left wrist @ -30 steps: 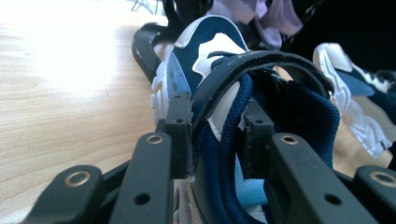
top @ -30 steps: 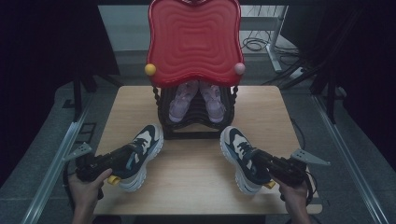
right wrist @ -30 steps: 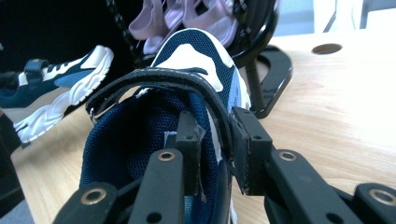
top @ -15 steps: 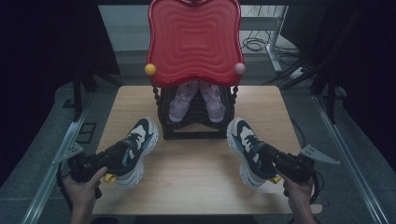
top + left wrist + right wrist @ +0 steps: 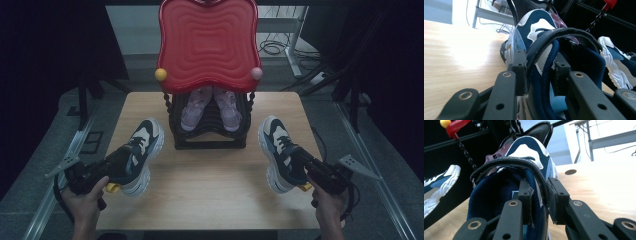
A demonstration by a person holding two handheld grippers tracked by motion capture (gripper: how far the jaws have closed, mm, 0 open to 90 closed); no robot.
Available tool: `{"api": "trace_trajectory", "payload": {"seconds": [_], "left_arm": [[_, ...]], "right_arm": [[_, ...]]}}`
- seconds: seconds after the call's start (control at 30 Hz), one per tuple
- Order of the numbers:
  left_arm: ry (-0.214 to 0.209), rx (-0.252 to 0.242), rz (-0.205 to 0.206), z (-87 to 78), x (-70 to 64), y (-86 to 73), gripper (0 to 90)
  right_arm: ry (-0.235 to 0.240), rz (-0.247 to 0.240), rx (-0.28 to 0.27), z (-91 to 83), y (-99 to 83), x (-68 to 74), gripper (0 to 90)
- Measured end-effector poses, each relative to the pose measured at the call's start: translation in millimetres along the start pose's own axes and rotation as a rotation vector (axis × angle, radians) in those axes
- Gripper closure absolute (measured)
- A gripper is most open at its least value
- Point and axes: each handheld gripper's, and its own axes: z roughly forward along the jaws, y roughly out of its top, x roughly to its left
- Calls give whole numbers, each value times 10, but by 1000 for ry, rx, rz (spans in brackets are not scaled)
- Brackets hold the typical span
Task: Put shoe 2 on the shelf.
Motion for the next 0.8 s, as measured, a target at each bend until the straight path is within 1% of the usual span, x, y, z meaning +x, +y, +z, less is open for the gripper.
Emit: {"api": "trace_trajectory", "payload": {"seconds": [0.13, 0.23, 0.33, 0.4, 0.43, 0.5, 0.57, 0.63, 0.8], "left_arm": [[12, -14, -9, 10, 36, 36, 701], [20, -19, -12, 18, 58, 58, 701], [30, -33, -16, 10, 72, 84, 700], [28, -38, -24, 4, 88, 110, 700], [27, -46, -29, 3, 96, 124, 700], [26, -61, -37, 5, 109, 157, 700], [22, -69, -43, 11, 119, 196, 700], [21, -74, -38, 13, 120, 235, 700], [25, -79, -27, 18, 117, 315, 700]], "right_arm": [[-15, 15, -23, 12, 44, -32, 741], [-15, 22, -33, 31, 61, -41, 741], [-17, 18, -35, 51, 75, -38, 741], [-17, 20, -36, 57, 88, -35, 741], [-19, 16, -42, 67, 94, -41, 740], [-21, 24, -47, 84, 116, -39, 741], [-22, 5, -47, 118, 151, -37, 740], [-25, -5, -46, 144, 194, -25, 739], [-15, -5, -61, 187, 281, -8, 739]]}}
